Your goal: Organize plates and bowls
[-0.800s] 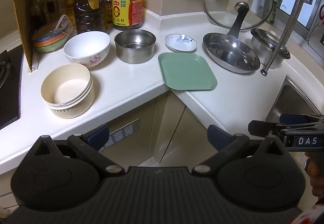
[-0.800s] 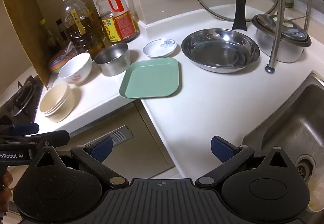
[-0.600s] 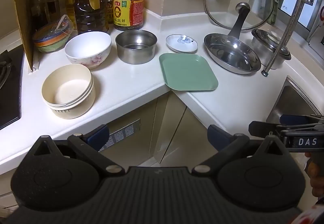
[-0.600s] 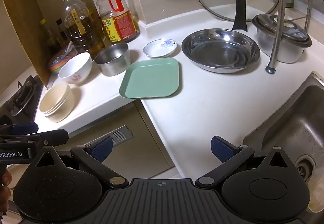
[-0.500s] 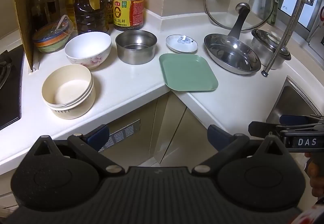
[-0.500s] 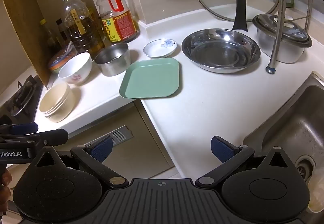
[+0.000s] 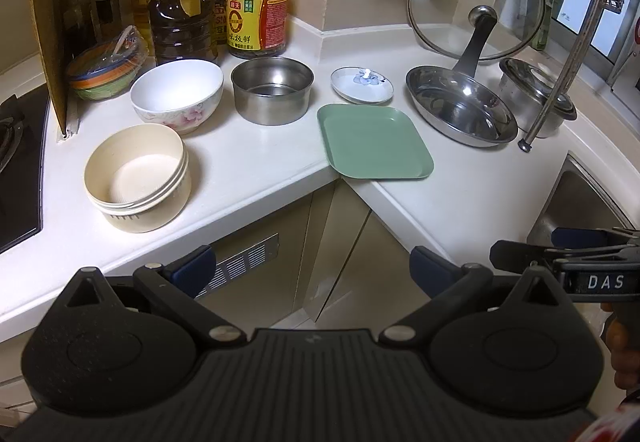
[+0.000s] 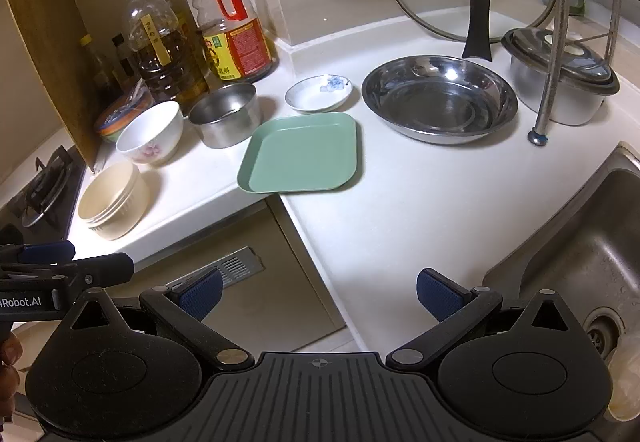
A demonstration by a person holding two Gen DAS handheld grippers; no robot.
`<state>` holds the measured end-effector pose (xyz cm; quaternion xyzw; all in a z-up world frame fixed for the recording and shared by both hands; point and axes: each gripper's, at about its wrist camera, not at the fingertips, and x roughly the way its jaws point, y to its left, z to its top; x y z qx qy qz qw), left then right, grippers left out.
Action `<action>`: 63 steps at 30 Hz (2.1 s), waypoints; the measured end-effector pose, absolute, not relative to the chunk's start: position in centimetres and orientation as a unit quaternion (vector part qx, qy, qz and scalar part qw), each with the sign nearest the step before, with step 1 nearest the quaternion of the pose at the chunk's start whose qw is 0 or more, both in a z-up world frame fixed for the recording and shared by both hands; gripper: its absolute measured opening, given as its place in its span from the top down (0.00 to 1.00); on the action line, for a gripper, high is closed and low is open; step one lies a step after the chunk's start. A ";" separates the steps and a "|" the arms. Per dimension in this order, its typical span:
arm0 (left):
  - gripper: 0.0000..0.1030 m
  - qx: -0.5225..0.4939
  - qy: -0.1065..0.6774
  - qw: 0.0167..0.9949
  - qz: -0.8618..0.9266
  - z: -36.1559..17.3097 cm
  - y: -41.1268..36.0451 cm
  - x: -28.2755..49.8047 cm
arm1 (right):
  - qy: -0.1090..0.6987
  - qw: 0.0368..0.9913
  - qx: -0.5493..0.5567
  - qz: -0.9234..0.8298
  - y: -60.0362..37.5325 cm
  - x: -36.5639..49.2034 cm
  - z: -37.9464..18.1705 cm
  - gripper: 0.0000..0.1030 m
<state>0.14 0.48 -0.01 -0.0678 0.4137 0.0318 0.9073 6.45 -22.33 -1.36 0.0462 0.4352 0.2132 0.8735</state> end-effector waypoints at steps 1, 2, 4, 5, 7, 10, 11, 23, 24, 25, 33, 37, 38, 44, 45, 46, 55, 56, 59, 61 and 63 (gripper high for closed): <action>0.00 -0.068 0.414 0.907 0.032 0.0 0.5 0.1 | 0.436 0.873 0.046 0.213 -22.3 6.5 -1.3 0.00; 0.00 -0.068 0.413 0.907 0.033 0.0 0.6 0.1 | 0.436 0.873 0.046 0.214 -22.1 6.1 -1.9 0.00; 0.00 -0.069 0.413 0.908 0.034 0.0 0.6 0.0 | 0.436 0.873 0.046 0.215 -21.9 6.2 -1.8 0.00; 0.00 -0.069 0.412 0.908 0.034 0.0 0.7 0.0 | 0.436 0.873 0.046 0.215 -21.8 6.3 -1.9 0.00; 0.00 -0.069 0.412 0.908 0.036 0.0 0.6 -0.1 | 0.436 0.873 0.046 0.215 -21.9 6.1 -1.6 0.00; 0.00 -0.069 0.413 0.908 0.036 0.0 0.6 -0.1 | 0.436 0.873 0.046 0.216 -21.9 6.1 -1.6 0.00; 0.00 -0.069 0.413 0.907 0.037 -0.1 0.6 -0.1 | 0.436 0.873 0.046 0.216 -21.8 6.2 -1.6 0.00; 0.00 -0.071 0.414 0.907 0.039 -0.1 0.7 -0.4 | 0.436 0.872 0.044 0.218 -21.8 6.1 -1.8 0.00; 0.00 -0.071 0.413 0.907 0.039 -0.1 0.7 -0.5 | 0.436 0.872 0.044 0.218 -21.8 6.0 -1.8 0.00; 0.00 -0.071 0.414 0.907 0.039 -0.1 0.8 -0.4 | 0.436 0.872 0.044 0.218 -21.8 6.0 -1.8 0.00; 0.00 -0.070 0.414 0.907 0.039 -0.1 0.8 -0.4 | 0.436 0.872 0.044 0.219 -21.8 6.0 -1.8 0.00; 0.00 -0.070 0.413 0.907 0.039 -0.1 0.8 -0.4 | 0.435 0.872 0.044 0.219 -21.8 6.0 -1.8 0.00; 0.00 -0.070 0.413 0.907 0.040 0.0 0.8 -0.5 | 0.435 0.872 0.044 0.219 -21.8 6.0 -1.8 0.00; 0.00 -0.070 0.413 0.907 0.042 0.1 0.7 -0.5 | 0.435 0.872 0.044 0.219 -21.8 6.0 -1.7 0.00; 0.00 -0.070 0.413 0.907 0.042 0.1 0.7 -0.6 | 0.435 0.872 0.045 0.220 -21.8 6.0 -1.7 0.00; 0.00 -0.070 0.413 0.907 0.042 0.1 0.7 -0.6 | 0.435 0.872 0.044 0.220 -21.9 6.0 -1.7 0.00; 0.00 -0.070 0.413 0.907 0.042 0.1 0.8 -0.6 | 0.435 0.872 0.045 0.220 -21.9 6.0 -1.8 0.00; 0.00 -0.070 0.413 0.907 0.041 0.1 0.8 -0.6 | 0.435 0.872 0.045 0.220 -21.9 6.1 -1.8 0.00; 0.00 -0.071 0.413 0.907 0.042 0.2 0.7 -0.4 | 0.435 0.872 0.045 0.220 -21.9 6.1 -1.8 0.00; 0.00 -0.071 0.413 0.907 0.044 0.2 0.6 -0.3 | 0.435 0.872 0.044 0.221 -22.0 6.1 -1.8 0.00; 0.00 -0.071 0.413 0.907 0.045 0.3 0.6 -0.2 | 0.435 0.872 0.045 0.220 -22.0 6.1 -1.9 0.00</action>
